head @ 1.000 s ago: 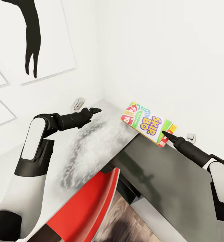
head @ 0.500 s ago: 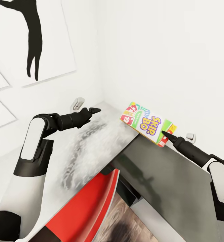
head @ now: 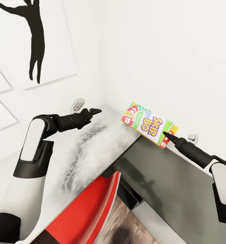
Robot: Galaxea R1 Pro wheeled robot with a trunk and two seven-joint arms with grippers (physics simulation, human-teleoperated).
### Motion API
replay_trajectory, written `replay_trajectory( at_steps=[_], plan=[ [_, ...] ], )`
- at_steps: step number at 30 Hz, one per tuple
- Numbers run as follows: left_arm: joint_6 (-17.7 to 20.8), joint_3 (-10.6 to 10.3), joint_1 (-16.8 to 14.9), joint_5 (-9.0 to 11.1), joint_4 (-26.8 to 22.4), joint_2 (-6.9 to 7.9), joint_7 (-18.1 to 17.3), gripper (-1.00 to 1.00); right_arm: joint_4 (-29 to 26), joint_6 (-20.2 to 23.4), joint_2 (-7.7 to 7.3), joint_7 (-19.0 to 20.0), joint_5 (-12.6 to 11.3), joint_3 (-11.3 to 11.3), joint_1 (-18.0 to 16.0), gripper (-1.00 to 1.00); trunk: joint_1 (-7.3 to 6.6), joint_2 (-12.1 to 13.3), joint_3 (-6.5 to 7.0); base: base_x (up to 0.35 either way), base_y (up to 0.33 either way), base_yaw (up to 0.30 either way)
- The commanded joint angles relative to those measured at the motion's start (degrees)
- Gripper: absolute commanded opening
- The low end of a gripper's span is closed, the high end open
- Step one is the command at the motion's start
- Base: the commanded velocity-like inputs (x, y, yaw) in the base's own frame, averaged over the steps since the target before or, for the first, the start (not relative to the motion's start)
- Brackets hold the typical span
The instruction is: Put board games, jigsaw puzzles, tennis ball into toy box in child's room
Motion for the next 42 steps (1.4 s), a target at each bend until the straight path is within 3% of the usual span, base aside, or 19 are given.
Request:
replay_trajectory(
  at_steps=[1, 33, 42],
  plan=[
    [0.0, -0.1, -0.1, 0.5, -0.1, 0.04, 0.6, 1.00, 0.0, 0.4, 0.01, 0.2, 0.0, -0.1, -0.1, -1.00, 0.04, -0.1, 0.00, 0.000, 0.000, 0.000],
    [0.0, 0.0, -0.1, 0.5, 0.0, 0.10, 0.6, 1.00, -0.2, 0.4, 0.01, 0.1, 0.1, 0.0, -0.1, -1.00, 0.04, -0.1, 2.96, 0.000, 0.000, 0.000],
    [-0.1, 0.1, -0.1, 0.6, 0.0, 0.94, 0.6, 1.00, -0.6, 0.4, 0.01, 0.1, 0.0, -0.1, -0.1, -1.00, 0.04, -0.1, 3.81, 0.000, 0.000, 0.000]
  ],
)
